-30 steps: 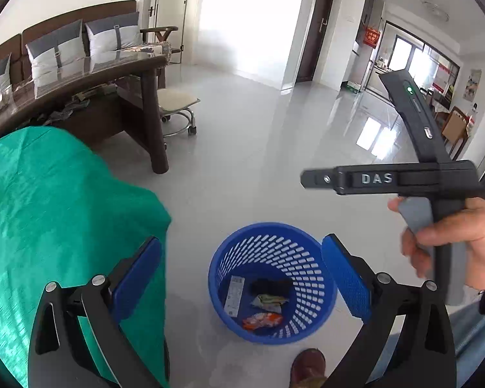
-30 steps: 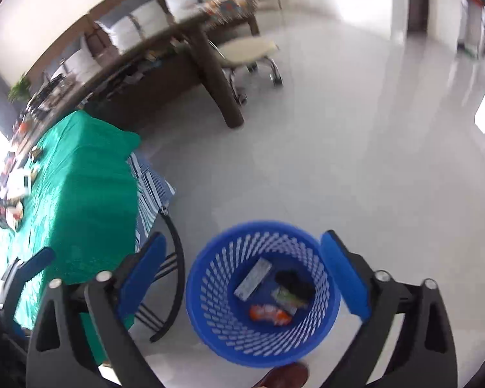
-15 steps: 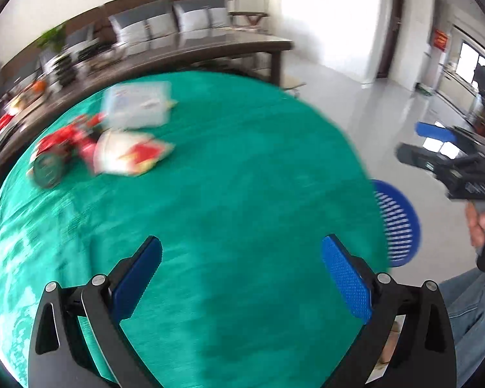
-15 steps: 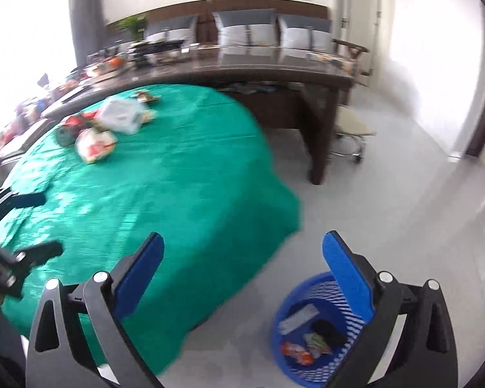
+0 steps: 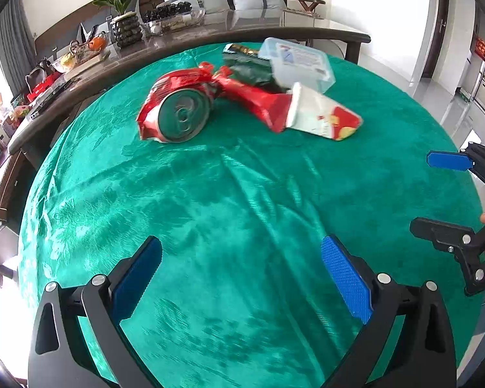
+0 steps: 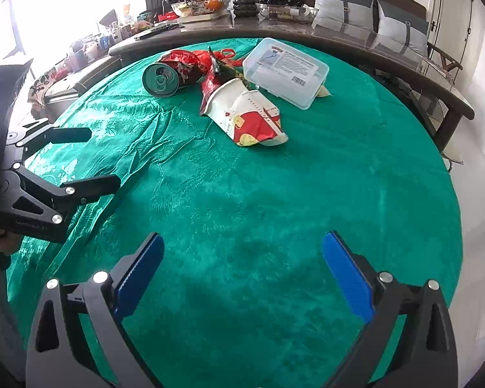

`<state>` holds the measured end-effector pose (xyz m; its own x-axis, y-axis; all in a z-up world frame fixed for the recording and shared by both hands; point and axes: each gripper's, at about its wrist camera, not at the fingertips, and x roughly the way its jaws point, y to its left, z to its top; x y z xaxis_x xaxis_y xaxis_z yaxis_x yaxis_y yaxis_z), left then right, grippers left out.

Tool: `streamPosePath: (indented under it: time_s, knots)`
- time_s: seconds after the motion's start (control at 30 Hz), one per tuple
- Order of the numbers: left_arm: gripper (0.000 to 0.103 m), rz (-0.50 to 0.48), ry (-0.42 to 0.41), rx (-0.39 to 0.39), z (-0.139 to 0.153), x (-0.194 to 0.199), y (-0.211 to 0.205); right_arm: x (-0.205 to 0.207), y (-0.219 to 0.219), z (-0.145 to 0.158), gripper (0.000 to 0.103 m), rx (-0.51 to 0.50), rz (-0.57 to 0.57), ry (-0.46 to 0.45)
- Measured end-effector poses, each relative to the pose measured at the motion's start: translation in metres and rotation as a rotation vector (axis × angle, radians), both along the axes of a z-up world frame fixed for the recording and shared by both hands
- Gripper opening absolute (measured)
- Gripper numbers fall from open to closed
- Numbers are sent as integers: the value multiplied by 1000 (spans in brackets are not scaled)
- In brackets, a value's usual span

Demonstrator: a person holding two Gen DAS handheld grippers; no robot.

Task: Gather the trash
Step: 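Swing both tools back over the table toward the remaining trash, then grasp the crushed red Coke can with the left tool while the right tool grasps the paper cup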

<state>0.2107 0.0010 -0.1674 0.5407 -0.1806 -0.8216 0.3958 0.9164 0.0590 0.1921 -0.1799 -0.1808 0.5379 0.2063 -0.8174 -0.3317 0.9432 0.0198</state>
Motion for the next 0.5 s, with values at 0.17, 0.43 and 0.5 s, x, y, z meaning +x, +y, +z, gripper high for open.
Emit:
streamPosePath:
  time_s: [0.17, 0.43, 0.5]
  knots:
    - [98, 8, 9, -2, -1, 42, 27, 1, 0, -9, 98, 14, -18, -13]
    - [98, -88, -61, -24, 3, 118, 39, -1, 2, -8, 98, 5, -29, -23]
    - [98, -127, -59, -49, 2, 126, 35, -1, 1, -8, 98, 9, -30, -21]
